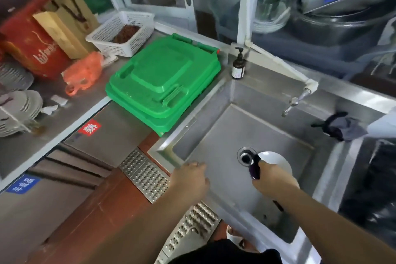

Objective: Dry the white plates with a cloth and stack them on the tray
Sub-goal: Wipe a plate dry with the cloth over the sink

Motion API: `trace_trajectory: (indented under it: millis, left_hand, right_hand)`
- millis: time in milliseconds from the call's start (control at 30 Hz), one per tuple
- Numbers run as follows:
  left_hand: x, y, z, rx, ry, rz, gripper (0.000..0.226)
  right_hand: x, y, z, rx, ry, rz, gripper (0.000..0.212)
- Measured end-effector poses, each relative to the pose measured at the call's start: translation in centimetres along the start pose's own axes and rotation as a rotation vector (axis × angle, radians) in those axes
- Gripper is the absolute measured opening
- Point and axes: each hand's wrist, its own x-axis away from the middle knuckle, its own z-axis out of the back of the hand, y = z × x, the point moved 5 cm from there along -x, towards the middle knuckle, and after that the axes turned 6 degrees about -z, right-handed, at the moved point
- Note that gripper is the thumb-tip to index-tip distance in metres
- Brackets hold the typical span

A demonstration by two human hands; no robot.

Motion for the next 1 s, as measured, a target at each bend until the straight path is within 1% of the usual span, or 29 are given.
trace_trajectory:
  millis: [100, 167, 267, 367, 400, 567, 600, 667, 733, 833, 933, 1000]
  left_hand:
    - [-3.4, 0.4, 0.6, -0.02, -0.011, -0.062, 0.034]
    - [-5.6, 0.6, 0.7, -0.039, -0.016, -0.102, 0.033]
    - [-8.8, 0.5, 0.6, -0.035, -0.039, -0.175, 0.038]
    - [-11.7, 0.2, 0.6, -0.044, -0.086, -0.255, 0.045]
    - [-12.6, 0.0, 0.6, -0.054, -0.094, -0.277, 0.045]
    - [-16.2, 0.0, 0.0, -0.102, -0.13, -0.37, 0.042]
    - [-16.7, 0.1, -0.2, -0.114, -0.138, -0.39, 0.042]
    - [-17.6, 0.5, -0.8, -0.129, -0.162, -0.42, 0.042]
    - [-18.3, 1.1, -1.5, -0.14, -0.188, -0.447, 0.043]
    - [-19.5, 2.4, -2.7, -0.153, -0.239, -0.47, 0.044]
    - [-20.7, 4.0, -4.0, -0.172, -0.283, -0.476, 0.045]
    - [-21.4, 5.1, -5.0, -0.181, -0.306, -0.475, 0.044]
  right_hand:
    - [-1.1, 1.3, 0.5, -0.057, -0.019, -0.092, 0.05]
    - [-1.6, 1.9, 0.8, -0.11, -0.019, -0.15, 0.053]
    - [-2.3, 2.5, 1.0, -0.173, -0.004, -0.253, 0.053]
    - [-2.9, 2.5, 0.4, -0.243, -0.013, -0.335, 0.07]
    - [-3.0, 2.6, 0.0, -0.269, -0.017, -0.359, 0.072]
    - [-3.1, 2.6, -1.5, -0.362, -0.02, -0.473, 0.058]
    - [-3.5, 2.8, -2.2, -0.366, -0.019, -0.476, 0.06]
    - [-3.9, 3.1, -3.4, -0.402, -0.03, -0.484, 0.072]
    - [-3.8, 3.7, -3.9, -0.463, -0.029, -0.537, 0.074]
    - [-3.5, 4.6, -3.5, -0.603, 0.023, -0.603, 0.067]
    - [-3.8, 7.0, -4.4, -0.781, 0.081, -0.727, 0.05]
    - [-4.5, 8.5, -5.4, -0.859, 0.082, -0.771, 0.05]
